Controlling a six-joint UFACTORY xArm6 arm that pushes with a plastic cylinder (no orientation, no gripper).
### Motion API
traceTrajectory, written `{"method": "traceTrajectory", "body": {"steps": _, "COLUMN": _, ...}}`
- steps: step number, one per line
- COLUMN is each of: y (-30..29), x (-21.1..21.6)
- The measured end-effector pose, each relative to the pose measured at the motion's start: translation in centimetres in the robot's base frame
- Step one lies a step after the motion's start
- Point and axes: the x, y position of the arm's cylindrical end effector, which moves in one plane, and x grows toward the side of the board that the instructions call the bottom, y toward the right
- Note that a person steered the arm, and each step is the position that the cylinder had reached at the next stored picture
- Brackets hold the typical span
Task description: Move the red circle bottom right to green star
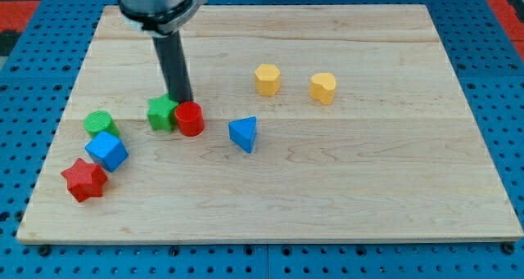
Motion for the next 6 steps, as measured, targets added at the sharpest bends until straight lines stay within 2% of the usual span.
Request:
{"method": "traceTrajectory", "body": {"steps": 1, "y": -5.5, "x": 1.3}}
{"method": "traceTrajectory", "body": {"steps": 2, "y": -4.9, "x": 1.4}}
{"method": "traceTrajectory", "body": {"steps": 3, "y": -0.3, "x": -0.2}}
{"method": "traceTrajectory", "body": {"steps": 5, "y": 7.9, "x": -0.7}}
{"method": "traceTrajectory", "body": {"steps": 6, "y": 7.3, "x": 1.5}}
